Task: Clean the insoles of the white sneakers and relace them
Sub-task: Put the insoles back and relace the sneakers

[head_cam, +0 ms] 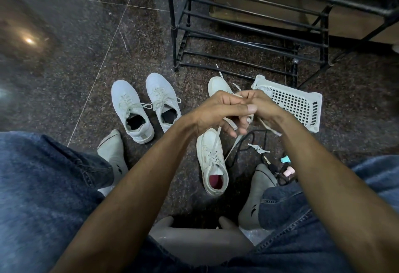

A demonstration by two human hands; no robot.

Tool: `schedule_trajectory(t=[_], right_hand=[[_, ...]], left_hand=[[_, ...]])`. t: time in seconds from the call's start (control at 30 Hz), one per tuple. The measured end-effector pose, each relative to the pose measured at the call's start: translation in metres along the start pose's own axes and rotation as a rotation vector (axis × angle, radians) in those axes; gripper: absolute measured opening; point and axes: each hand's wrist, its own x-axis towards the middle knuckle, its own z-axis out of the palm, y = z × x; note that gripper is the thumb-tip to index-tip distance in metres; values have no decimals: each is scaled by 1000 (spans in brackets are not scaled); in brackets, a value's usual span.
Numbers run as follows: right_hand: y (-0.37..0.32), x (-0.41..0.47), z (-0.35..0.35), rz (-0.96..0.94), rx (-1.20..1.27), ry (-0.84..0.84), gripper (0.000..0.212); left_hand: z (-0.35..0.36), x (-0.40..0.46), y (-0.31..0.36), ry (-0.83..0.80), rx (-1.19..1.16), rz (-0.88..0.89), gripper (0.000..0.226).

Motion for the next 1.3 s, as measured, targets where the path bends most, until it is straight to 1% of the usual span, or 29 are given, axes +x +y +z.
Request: schedule_trajectory(t=[0.03, 0.1, 0.13, 0.17, 0.23, 0.3, 0.37, 0.4, 0.43, 0.5, 0.53, 0.57, 0.63, 0.67, 0.7, 0.77, 0.83, 0.87, 0.93, 0.97, 1.0, 1.1, 1.17, 1.23, 1.3], right_hand=[[-1, 0, 0, -12, -11, -45, 20], [2, -1, 2, -26, -43, -140, 41], [4, 0, 3, -23, -45, -163, 44], [6, 1, 4, -8, -40, -186, 40], [8, 2, 4, 25, -68, -257, 22], [9, 2, 5, 32, -85, -308, 24], [7, 1, 7, 30, -76, -267, 14], [6, 2, 7, 35, -82, -209, 17], [5, 3, 8, 43, -87, -153, 23], [6, 6, 9, 45, -107, -76, 27], [7, 7, 9, 45, -121, -48, 27], [7, 7, 9, 46, -131, -26, 26], [6, 6, 10, 40, -160, 10, 27], [5, 5, 11, 41, -181, 23, 29], [4, 4, 11, 47, -205, 34, 31], [2, 3, 14, 70, -236, 59, 34], [3, 1, 16, 125, -247, 89, 36], [3, -1, 16, 164, -250, 83, 36], [5, -2, 18, 223, -250, 17, 36], [6, -2, 19, 233, -241, -20, 35], [7, -2, 20, 232, -228, -45, 35], [10, 0, 17, 221, -211, -92, 35], [13, 2, 15, 209, -197, -85, 32], [22, 8, 11, 222, -184, 27, 26], [36, 14, 5, 259, -208, 229, 9]], left_hand=[[-2, 0, 0, 12, -40, 14, 21], [-6, 2, 2, 71, -112, 56, 21], [-8, 3, 2, 127, -139, 76, 22], [-10, 6, 2, 207, -162, 86, 24], [-16, 10, -1, 391, -213, 76, 22], [-24, 11, -5, 528, -279, 64, 14], [-32, 11, -13, 596, -343, 56, 6], [-34, 11, -17, 627, -343, 46, 6], [-34, 12, -23, 670, -306, 23, 12], [-33, 11, -31, 747, -170, -64, 24], [-31, 9, -35, 751, -85, -129, 22], [-30, 8, -38, 715, 1, -207, 19], [-27, 7, -44, 559, 117, -384, 17], [-24, 7, -46, 485, 153, -446, 18], [-22, 7, -47, 441, 176, -471, 19], [-19, 12, -51, 452, 151, -415, 30], [-18, 13, -56, 475, 84, -299, 41], [-17, 14, -59, 455, 78, -250, 48], [-17, 14, -66, 383, 73, -177, 61], [-18, 14, -68, 361, 81, -152, 61], [-20, 14, -71, 353, 119, -130, 55], [-28, 16, -75, 359, 241, -85, 20], [-37, 15, -76, 412, 274, -109, 10], [-48, 12, -79, 473, 317, -158, 12], [-63, 6, -86, 583, 361, -241, 11]])
